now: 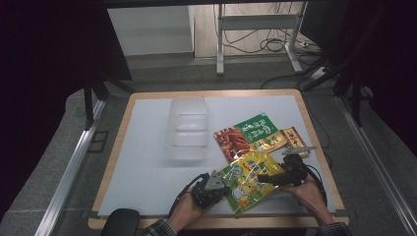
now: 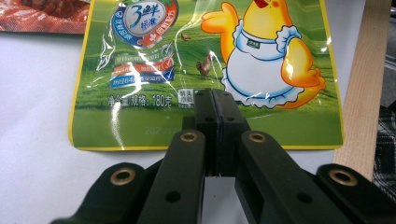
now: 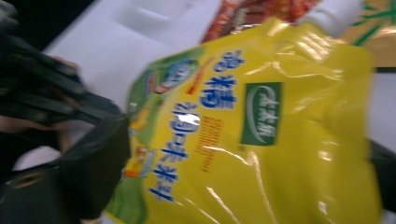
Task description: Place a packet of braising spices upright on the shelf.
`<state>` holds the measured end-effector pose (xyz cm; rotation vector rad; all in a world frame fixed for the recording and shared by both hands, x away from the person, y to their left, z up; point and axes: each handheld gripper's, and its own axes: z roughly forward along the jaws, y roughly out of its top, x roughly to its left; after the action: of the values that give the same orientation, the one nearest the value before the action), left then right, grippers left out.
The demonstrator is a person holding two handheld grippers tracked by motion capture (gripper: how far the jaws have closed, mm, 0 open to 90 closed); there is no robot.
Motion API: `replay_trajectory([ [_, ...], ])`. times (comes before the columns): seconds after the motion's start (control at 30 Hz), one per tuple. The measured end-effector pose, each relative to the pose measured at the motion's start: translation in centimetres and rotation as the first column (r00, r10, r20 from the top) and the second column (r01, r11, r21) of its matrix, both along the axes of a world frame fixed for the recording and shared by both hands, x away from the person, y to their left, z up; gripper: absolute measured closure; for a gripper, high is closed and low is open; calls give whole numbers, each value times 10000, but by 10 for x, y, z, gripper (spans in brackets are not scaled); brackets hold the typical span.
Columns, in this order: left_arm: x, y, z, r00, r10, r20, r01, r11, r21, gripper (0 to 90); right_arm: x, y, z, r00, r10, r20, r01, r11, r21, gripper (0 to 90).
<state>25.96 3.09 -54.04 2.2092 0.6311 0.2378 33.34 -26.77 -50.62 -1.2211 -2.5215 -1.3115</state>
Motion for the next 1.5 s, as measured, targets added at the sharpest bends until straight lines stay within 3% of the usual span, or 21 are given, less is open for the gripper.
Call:
replay_trajectory([
  [0.03, 0, 0, 0, 10000, 0, 0, 0, 10000, 0, 900, 0, 0, 0, 10000, 0, 0, 0, 10000, 0, 223],
  [0.07, -1, 0, 0, 10000, 4, 83, -5, 10000, 40, 900, -2, 0, 2, 9995, -208, 241, 213, 9995, -220, 316],
  [0.1, -3, -1, 0, 9997, 23, 263, -27, 9999, 150, 900, -2, -1, 5, 9985, -387, 390, 399, 9988, -301, 471],
  [0.13, -3, -1, 0, 9997, 23, 263, -27, 9999, 150, 900, -2, -1, 5, 9985, -387, 390, 399, 9988, -301, 471],
  [0.23, -5, -3, 1, 9988, 101, 478, -114, 9996, 256, 890, -4, -3, 8, 9963, -648, 558, 659, 9977, -178, 637],
  [0.3, -6, -3, 1, 9981, 159, 603, -178, 9994, 307, 888, -5, -3, 9, 9954, -675, 679, 684, 9976, -118, 675],
  [0.4, -8, -3, 3, 9969, 294, 731, -324, 9987, 393, 852, -8, -3, 16, 9928, -793, 894, 801, 9968, -54, 802],
  [0.9, -13, 12, 14, 9944, 514, 923, -519, 9986, 27, 554, -14, -1, 36, 9929, -581, 1034, 511, 9963, 691, 851],
  [1.07, -18, 24, 19, 9928, 566, 1055, -560, 9984, -87, 443, -16, 0, 47, 9922, -134, 1242, -7, 9936, 1131, 860],
  [1.23, -19, 33, 20, 9918, 717, 1055, -708, 9974, -122, 341, -15, 4, 57, 9880, -201, 1530, 32, 9940, 1097, 864],
  [1.5, -19, 41, 20, 9900, 938, 1051, -930, 9956, -127, 251, -15, 13, 75, 9823, 50, 1871, -231, 9952, 947, 867],
])
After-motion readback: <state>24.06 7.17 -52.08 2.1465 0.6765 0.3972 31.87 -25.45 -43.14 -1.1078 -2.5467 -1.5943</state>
